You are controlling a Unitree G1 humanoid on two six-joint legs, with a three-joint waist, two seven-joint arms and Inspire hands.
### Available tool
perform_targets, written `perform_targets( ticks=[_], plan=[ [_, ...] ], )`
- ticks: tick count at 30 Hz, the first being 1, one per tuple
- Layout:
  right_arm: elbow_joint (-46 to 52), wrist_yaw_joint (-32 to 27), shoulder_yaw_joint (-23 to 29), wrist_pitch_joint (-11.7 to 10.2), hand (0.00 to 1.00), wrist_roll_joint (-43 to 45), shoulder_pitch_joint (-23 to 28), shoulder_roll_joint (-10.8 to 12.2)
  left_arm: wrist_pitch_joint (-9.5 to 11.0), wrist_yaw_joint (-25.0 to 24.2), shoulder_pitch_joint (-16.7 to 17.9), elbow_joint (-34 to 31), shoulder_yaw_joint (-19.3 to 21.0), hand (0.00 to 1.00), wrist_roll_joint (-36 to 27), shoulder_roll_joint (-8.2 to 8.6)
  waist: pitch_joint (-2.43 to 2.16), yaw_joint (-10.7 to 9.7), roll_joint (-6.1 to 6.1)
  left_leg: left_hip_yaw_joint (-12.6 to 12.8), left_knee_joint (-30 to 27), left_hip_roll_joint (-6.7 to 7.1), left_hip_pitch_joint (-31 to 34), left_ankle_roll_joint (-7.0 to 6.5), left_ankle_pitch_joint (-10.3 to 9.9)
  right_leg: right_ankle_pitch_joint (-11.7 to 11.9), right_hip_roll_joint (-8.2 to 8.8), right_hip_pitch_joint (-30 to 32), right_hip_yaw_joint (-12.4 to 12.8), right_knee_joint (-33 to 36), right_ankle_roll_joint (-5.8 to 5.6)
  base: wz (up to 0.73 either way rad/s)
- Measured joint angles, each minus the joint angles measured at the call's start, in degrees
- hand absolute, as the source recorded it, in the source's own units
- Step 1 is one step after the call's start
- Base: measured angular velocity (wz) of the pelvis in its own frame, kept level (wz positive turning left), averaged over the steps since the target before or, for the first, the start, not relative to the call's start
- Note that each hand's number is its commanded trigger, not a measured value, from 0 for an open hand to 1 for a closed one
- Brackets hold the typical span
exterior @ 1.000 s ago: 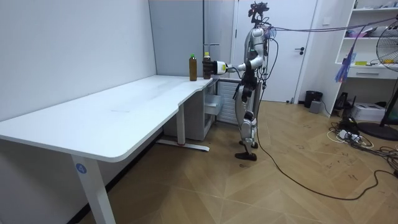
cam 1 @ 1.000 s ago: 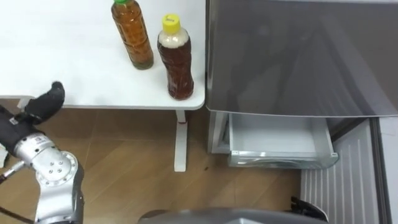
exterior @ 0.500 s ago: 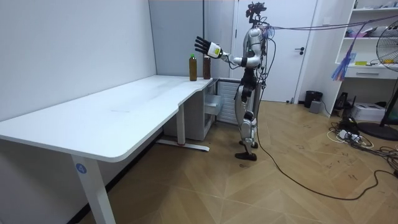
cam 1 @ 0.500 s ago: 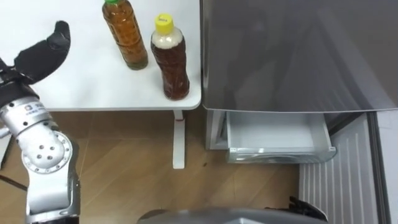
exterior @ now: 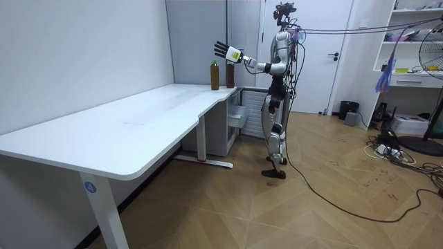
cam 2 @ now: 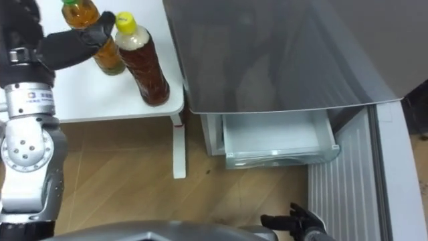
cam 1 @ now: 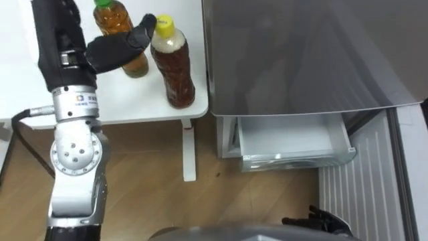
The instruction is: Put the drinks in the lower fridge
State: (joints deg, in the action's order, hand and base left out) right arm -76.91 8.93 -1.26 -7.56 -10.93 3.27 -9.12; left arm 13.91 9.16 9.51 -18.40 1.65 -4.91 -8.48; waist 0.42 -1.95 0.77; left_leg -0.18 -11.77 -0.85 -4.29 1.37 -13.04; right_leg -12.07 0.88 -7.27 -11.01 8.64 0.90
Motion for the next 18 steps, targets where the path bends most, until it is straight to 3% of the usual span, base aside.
perform_targets(
  ticks=[5, 18],
  plan=[
    [-1.0, 0.6, 0.7, 0.1, 0.00, 0.2, -0.5, 0.1, -0.5, -3.9, 0.0, -0.1, -0.7, 0.00, -1.2, 0.02, -0.06, -1.0, 0.09, 0.1, 0.0, -0.01, -0.3, -0.01, 0.0, 0.0, 0.00, -0.1, 0.2, 0.1, -0.01, -0.03],
    [-1.0, 0.5, 1.6, 1.4, 0.00, 0.3, -0.6, 0.4, -5.8, -11.8, 0.0, -0.1, -1.8, 0.00, -2.3, 0.07, -0.09, -1.9, -0.19, 0.5, 0.1, -0.19, -1.0, -0.02, 0.0, 0.3, -0.18, -0.2, 1.3, 0.2, 0.08, -0.04]
  ],
)
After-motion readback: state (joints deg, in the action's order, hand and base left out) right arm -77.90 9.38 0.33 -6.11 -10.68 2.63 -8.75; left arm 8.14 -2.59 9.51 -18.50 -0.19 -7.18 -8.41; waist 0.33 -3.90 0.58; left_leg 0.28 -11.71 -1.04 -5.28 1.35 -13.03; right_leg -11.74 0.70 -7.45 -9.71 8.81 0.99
